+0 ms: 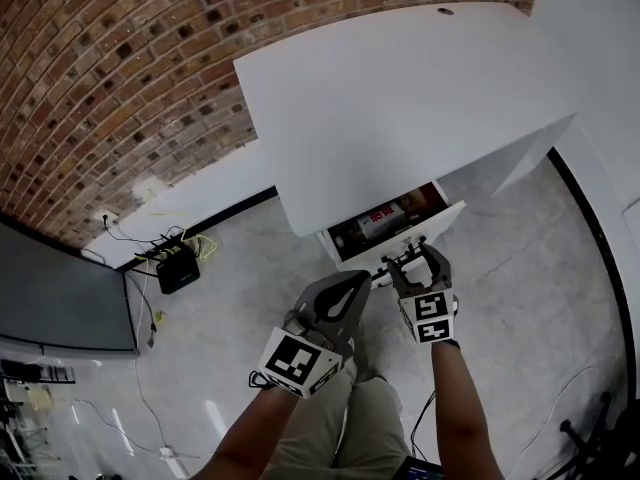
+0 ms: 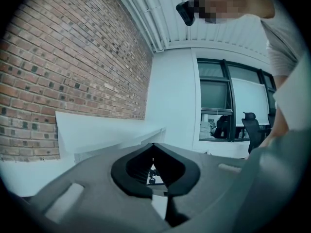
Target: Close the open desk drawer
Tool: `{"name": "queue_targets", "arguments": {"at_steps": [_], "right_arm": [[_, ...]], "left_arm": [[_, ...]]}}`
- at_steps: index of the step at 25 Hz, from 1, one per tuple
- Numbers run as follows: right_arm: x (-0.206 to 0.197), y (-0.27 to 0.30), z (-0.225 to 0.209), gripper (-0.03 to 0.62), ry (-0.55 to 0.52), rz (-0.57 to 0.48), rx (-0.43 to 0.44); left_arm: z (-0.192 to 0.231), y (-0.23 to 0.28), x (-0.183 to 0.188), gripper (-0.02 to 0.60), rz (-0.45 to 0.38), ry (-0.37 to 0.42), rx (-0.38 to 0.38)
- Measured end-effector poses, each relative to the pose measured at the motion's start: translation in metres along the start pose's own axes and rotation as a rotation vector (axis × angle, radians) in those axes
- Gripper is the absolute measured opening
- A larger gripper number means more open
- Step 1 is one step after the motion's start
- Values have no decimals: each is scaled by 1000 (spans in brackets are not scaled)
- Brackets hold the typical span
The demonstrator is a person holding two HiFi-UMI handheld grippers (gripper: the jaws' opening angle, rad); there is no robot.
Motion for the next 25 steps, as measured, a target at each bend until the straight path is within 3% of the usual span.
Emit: {"name": "queue_targets", "arguments": {"at_steps": [6,25], "right_arm": [[-16,22,0,279,-2,-10,-27],[-1,57,-4,302,-1,-43,-11]], "left_arm": [[10,7,-9,6,-10,7,17],[26,25,-19,6,11,-5,-14]]}}
Point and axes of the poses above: the fingertips, and each gripper's own axes: y forward along the fingers, z to its left, x out of its top, the point moved 1 cm from there along -y, backward along the fingers, and after that the axes turned 8 degrees about y, right-handed, at the moved point
